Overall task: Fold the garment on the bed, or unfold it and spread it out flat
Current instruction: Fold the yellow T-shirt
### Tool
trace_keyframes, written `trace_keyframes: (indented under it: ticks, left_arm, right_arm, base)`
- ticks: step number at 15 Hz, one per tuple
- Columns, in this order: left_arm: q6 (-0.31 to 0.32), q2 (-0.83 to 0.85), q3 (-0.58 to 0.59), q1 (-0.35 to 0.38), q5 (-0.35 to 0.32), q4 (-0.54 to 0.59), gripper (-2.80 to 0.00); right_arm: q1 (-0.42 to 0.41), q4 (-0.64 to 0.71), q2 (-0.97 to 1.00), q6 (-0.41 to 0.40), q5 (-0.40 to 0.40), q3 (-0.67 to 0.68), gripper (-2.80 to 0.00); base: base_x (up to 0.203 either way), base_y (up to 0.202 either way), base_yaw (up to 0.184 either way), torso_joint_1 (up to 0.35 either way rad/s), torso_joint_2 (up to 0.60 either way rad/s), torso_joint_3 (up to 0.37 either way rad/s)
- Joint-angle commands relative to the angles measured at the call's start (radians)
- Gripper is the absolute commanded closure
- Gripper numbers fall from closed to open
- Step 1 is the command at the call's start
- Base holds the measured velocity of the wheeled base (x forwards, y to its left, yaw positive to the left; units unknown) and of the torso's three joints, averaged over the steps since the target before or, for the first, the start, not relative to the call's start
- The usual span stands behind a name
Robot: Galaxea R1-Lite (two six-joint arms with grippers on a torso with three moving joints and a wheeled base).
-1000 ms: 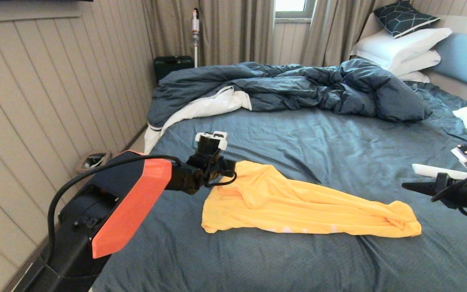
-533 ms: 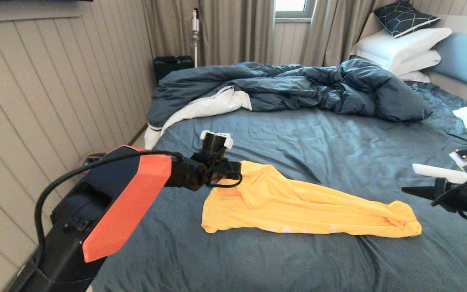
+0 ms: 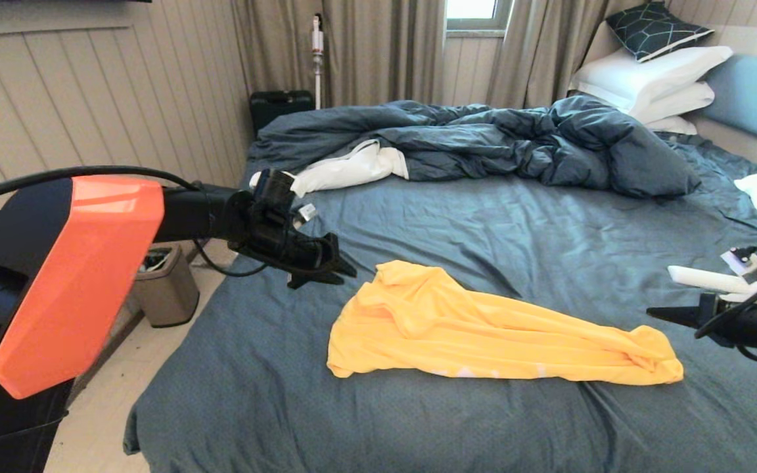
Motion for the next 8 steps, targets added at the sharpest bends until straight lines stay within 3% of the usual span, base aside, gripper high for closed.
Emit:
trace_keyframes:
  ticks: [1, 5, 8]
  left_arm:
    - [-0.004, 0.006, 0.003, 0.018, -0.028, 0.034, -2.80]
    - [-0.009, 0.065, 0.004, -0.001, -0.038, 0.051, -2.80]
    - [-0.006, 0.094, 0.020, -0.021, 0.021, 0.041, -2.80]
  right_arm:
    - [-0.001, -0.003, 0.004, -0.001, 0.004, -0.001, 0.00]
    - [-0.007, -0.010, 0.012, -0.001, 0.004, -0.005, 0.00]
    - [-0.010, -0.021, 0.019, -0.001, 0.003, -0.012, 0.00]
  base:
    - [0.000, 0.000, 0.000, 0.000, 0.00, 0.000]
    - [0.000, 0.000, 0.000, 0.000, 0.00, 0.000]
    - [0.000, 0.000, 0.000, 0.000, 0.00, 0.000]
